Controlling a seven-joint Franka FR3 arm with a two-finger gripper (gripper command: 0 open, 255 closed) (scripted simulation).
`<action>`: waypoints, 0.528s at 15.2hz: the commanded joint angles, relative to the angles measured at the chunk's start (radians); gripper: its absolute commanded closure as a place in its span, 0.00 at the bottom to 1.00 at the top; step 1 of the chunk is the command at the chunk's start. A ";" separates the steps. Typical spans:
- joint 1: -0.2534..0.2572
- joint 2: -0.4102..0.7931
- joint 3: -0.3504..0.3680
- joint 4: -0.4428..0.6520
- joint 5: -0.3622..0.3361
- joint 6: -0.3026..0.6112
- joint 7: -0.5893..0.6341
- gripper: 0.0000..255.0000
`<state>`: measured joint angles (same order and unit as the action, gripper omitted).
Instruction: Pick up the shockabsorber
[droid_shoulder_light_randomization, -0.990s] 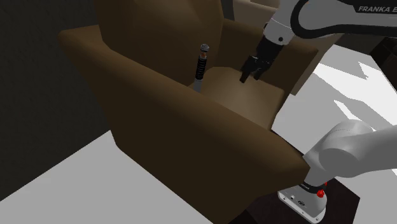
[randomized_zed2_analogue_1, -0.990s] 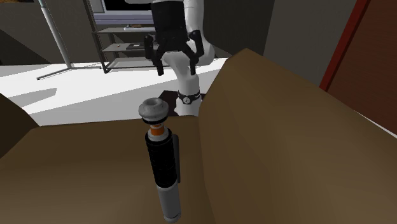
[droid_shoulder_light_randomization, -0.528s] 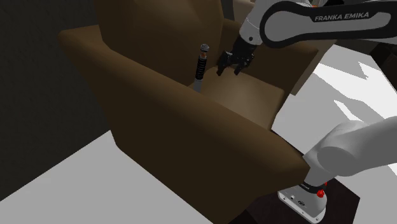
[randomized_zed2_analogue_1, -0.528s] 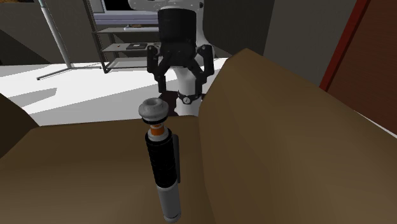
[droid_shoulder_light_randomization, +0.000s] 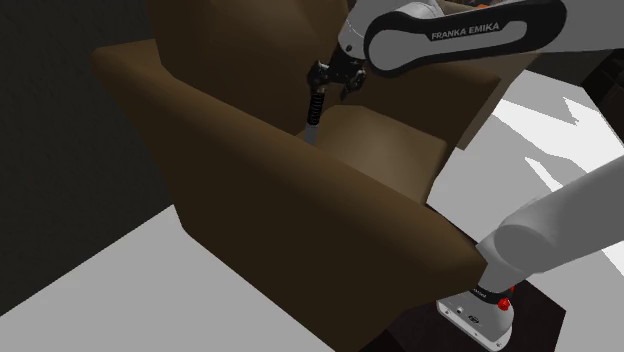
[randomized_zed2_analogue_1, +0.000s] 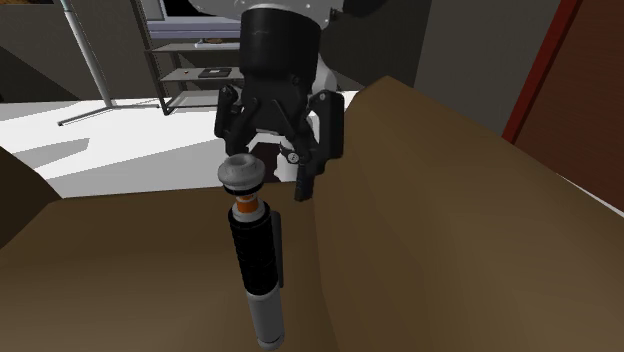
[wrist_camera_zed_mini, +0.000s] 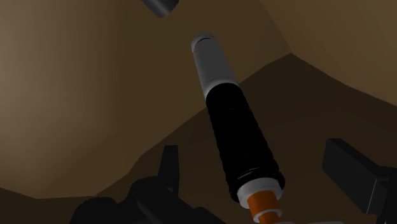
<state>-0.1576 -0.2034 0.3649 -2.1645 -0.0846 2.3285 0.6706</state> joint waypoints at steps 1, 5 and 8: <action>-0.023 0.065 0.029 0.052 -0.079 0.032 0.103 0.00; -0.024 0.081 0.031 0.014 -0.097 0.083 0.122 0.00; -0.026 0.096 0.033 -0.012 -0.114 0.121 0.138 0.00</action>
<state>-0.1827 -0.1118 0.3978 -2.1698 -0.1937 2.4392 0.8049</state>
